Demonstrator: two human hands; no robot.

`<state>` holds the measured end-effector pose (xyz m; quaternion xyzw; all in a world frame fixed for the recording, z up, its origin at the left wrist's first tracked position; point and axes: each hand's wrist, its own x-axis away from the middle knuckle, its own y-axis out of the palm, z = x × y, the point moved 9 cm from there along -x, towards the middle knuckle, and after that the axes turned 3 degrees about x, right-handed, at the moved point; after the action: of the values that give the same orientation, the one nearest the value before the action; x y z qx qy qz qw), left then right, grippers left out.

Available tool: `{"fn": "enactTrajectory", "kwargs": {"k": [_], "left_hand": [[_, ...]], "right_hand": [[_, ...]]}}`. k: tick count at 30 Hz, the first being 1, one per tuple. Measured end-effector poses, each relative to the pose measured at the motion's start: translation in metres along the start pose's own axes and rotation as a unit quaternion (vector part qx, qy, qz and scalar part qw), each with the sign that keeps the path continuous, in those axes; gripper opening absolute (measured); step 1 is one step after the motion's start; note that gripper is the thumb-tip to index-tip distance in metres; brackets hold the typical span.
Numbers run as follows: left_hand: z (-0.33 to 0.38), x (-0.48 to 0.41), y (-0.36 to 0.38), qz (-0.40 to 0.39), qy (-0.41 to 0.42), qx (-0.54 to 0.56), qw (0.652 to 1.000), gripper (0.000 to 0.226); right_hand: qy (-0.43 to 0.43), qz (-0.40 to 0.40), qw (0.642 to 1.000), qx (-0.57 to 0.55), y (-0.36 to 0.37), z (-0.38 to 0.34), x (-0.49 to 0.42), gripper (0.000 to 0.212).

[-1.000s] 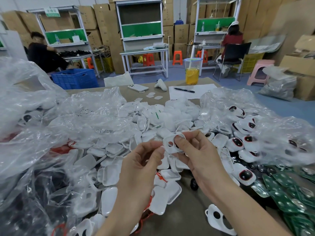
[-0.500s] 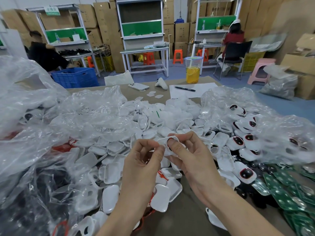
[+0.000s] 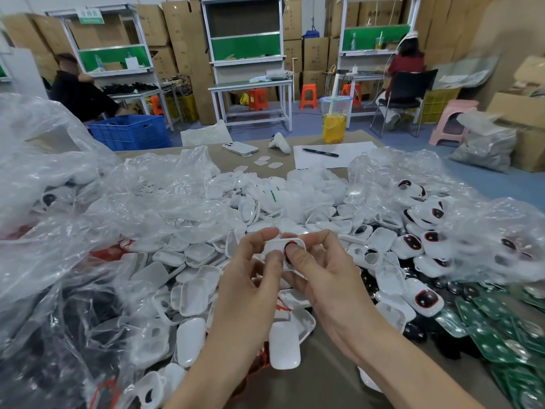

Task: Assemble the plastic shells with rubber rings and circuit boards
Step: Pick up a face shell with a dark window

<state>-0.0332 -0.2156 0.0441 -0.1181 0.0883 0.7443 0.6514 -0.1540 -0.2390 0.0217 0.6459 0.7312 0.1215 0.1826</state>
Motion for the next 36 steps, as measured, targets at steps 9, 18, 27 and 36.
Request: {"fn": "enactTrajectory", "kwargs": {"k": [9, 18, 27, 36], "left_hand": [[0.015, 0.003, -0.013, 0.015, 0.037, -0.116, 0.992, 0.019], [0.006, 0.047, -0.016, -0.118, -0.095, -0.194, 0.969, 0.016], [-0.014, 0.091, -0.004, -0.218, -0.110, -0.376, 0.894, 0.006], [-0.007, 0.095, -0.007, -0.184, -0.039, -0.346, 0.919, 0.012]], "right_hand": [[-0.063, 0.003, 0.976, 0.208, -0.006, -0.022, 0.005, 0.019], [0.046, -0.041, 0.926, 0.373, -0.020, -0.014, 0.049, 0.022], [0.095, -0.080, 0.803, 0.583, -0.027, 0.003, 0.099, 0.020], [0.049, -0.044, 0.779, 0.624, -0.028, -0.010, 0.100, 0.019]]}}
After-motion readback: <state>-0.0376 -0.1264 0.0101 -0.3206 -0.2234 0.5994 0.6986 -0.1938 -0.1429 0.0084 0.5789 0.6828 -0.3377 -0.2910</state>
